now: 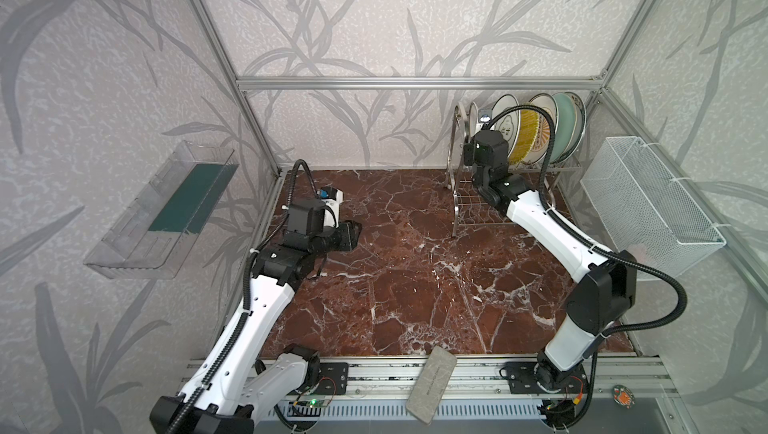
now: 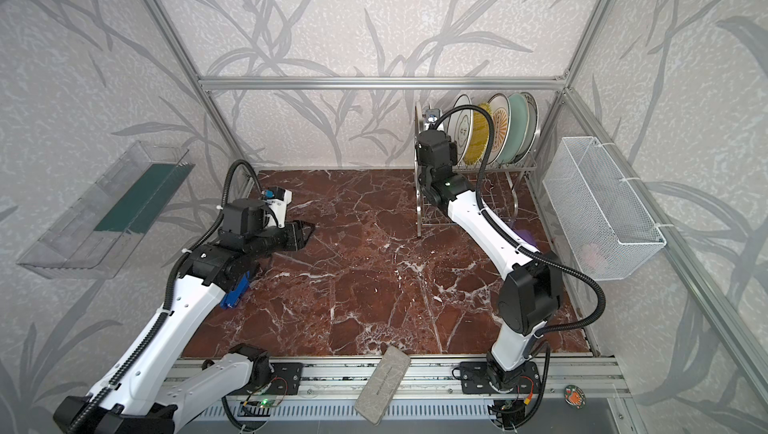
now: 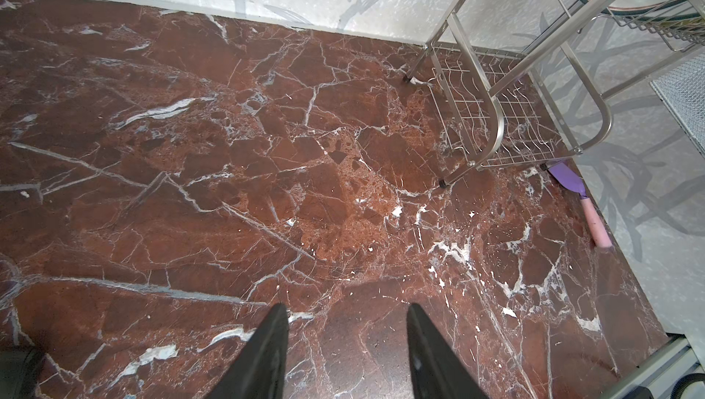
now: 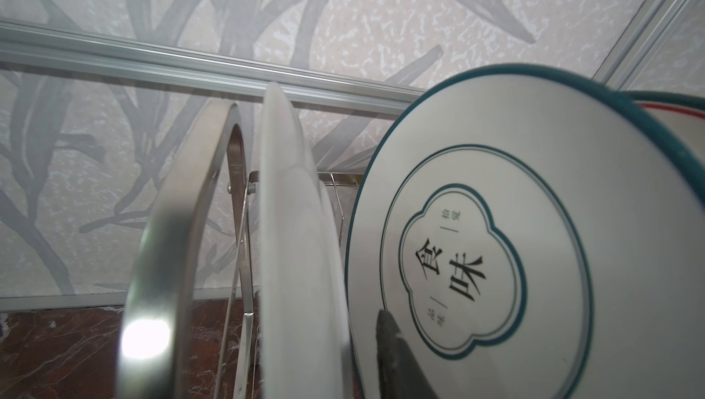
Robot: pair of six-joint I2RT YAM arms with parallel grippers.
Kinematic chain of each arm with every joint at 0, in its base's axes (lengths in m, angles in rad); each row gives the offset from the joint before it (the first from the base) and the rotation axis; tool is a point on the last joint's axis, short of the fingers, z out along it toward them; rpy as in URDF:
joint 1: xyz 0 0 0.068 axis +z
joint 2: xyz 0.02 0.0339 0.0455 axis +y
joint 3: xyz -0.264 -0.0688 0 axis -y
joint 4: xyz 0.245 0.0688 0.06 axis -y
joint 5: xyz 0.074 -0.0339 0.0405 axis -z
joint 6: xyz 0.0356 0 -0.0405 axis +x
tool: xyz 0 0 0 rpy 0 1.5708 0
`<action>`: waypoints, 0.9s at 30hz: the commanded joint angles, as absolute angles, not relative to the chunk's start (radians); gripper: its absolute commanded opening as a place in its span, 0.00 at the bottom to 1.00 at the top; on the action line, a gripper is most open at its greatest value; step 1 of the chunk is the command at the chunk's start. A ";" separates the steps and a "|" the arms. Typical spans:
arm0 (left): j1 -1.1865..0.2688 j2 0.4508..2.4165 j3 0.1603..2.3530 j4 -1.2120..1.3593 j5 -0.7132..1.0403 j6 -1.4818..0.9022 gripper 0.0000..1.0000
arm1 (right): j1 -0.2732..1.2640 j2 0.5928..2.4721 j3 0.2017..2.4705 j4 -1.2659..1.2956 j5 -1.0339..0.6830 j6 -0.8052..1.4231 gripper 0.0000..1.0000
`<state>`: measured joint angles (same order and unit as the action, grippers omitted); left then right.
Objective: Load the plates into the dish rack
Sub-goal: 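Lower the sunburst plate into the rack slot nearest the rack front, then open the right gripper and release the sunburst plate in the rack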
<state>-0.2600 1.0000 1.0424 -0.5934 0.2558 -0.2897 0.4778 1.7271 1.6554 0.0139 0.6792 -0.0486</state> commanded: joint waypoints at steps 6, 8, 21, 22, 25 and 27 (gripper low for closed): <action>-0.262 0.983 1.032 -0.599 0.252 -0.290 0.49 | 0.463 1.668 1.674 0.008 0.634 -0.044 0.61; -0.262 0.985 1.034 -0.600 0.254 -0.288 0.49 | 0.460 1.664 1.680 0.006 0.627 -0.047 0.65; -0.262 0.986 1.035 -0.599 0.255 -0.288 0.49 | 0.442 1.625 1.692 -0.002 0.596 -0.056 0.70; -0.261 0.987 1.034 -0.600 0.256 -0.288 0.49 | 0.441 1.626 1.694 -0.005 0.595 -0.056 0.70; -0.261 0.986 1.034 -0.600 0.255 -0.288 0.49 | 0.434 1.626 1.697 -0.014 0.591 -0.049 0.68; -0.261 0.987 1.034 -0.599 0.255 -0.290 0.49 | 0.430 1.624 1.698 -0.019 0.587 -0.048 0.67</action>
